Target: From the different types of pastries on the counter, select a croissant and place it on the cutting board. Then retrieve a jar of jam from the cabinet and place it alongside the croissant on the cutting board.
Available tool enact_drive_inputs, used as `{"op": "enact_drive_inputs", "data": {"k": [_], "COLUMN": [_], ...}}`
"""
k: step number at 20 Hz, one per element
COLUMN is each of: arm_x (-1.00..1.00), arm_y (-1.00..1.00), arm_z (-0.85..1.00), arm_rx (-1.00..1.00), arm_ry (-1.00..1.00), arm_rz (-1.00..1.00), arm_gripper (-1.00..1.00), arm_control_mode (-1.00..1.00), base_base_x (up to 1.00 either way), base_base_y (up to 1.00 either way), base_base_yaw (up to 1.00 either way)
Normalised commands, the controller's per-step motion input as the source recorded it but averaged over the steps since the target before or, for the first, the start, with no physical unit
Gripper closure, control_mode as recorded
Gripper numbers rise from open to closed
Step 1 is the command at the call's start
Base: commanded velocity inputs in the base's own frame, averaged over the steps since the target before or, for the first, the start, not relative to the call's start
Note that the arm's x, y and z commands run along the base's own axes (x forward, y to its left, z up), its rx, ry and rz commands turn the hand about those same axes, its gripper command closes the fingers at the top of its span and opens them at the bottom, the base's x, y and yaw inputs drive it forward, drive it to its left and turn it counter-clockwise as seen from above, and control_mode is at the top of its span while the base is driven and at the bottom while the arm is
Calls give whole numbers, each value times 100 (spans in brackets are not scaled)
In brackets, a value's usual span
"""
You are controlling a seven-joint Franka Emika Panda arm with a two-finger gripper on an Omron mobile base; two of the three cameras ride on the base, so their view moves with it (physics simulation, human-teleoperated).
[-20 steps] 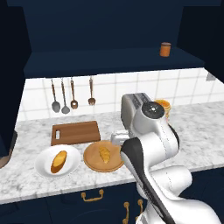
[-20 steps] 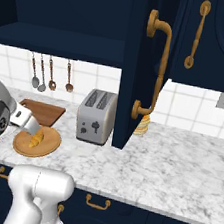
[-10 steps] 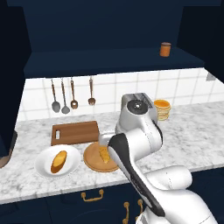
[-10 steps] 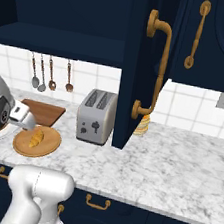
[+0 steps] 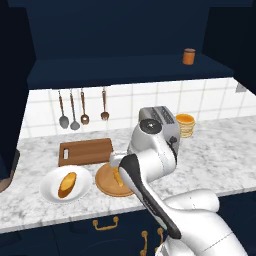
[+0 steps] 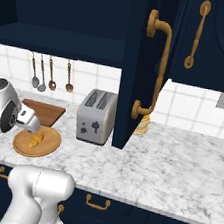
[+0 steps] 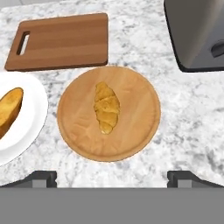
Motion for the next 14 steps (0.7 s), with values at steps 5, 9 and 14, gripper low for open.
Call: {"op": "enact_drive_inputs", "data": {"k": [5, 9, 14], "arm_x": [47, 50, 39], "arm_y": [0, 1, 24], "arm_z": [-44, -31, -13], "arm_rx": [1, 1, 0], "arm_ry": [0, 0, 3], "arm_rz": [0, 0, 0], "arm_gripper": [-100, -100, -100], "arm_control_mode": [-100, -100, -100], "base_base_x": [0, 0, 0], "base_base_y": [0, 0, 0], "base_base_yaw": [0, 0, 0]}}
